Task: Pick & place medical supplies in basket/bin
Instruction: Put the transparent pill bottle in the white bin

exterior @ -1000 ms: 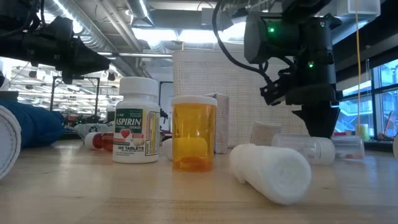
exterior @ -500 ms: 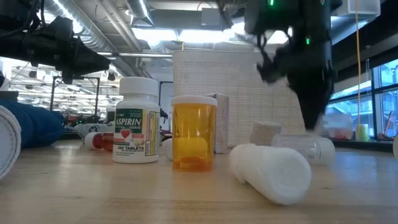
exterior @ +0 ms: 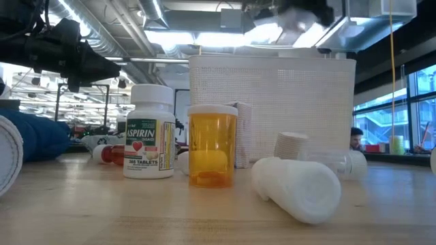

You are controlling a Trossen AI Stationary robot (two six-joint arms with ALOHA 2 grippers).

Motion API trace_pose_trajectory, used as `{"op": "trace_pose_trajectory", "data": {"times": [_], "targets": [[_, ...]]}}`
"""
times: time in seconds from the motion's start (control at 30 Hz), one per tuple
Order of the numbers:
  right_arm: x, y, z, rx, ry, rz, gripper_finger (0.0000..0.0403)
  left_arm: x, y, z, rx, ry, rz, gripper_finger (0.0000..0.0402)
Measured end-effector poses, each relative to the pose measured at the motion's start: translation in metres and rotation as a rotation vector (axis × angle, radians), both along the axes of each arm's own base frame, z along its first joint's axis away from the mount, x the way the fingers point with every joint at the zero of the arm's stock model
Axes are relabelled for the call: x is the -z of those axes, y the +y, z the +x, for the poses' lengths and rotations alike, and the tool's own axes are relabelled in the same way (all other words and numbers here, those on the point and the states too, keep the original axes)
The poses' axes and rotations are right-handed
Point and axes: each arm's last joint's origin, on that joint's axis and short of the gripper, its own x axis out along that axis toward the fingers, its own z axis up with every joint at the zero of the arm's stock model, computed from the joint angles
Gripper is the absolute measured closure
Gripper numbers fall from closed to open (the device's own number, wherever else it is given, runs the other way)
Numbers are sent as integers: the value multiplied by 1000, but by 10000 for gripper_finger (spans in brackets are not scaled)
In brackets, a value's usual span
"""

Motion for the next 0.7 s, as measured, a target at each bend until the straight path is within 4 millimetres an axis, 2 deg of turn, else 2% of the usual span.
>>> {"op": "trace_pose_trajectory", "data": {"times": [0.2, 0.4, 0.57, 0.7], "targets": [[-52, -24, 1, 86, -249, -312, 271, 0, 0, 0, 0, 0, 0, 309], [-85, -59, 18, 145, -488, -621, 270, 0, 0, 0, 0, -1, 0, 309], [-89, -91, 33, 137, -584, -739, 270, 0, 0, 0, 0, 0, 0, 309], [-73, -121, 48, 153, -541, -745, 269, 0, 0, 0, 0, 0, 0, 309]]}}
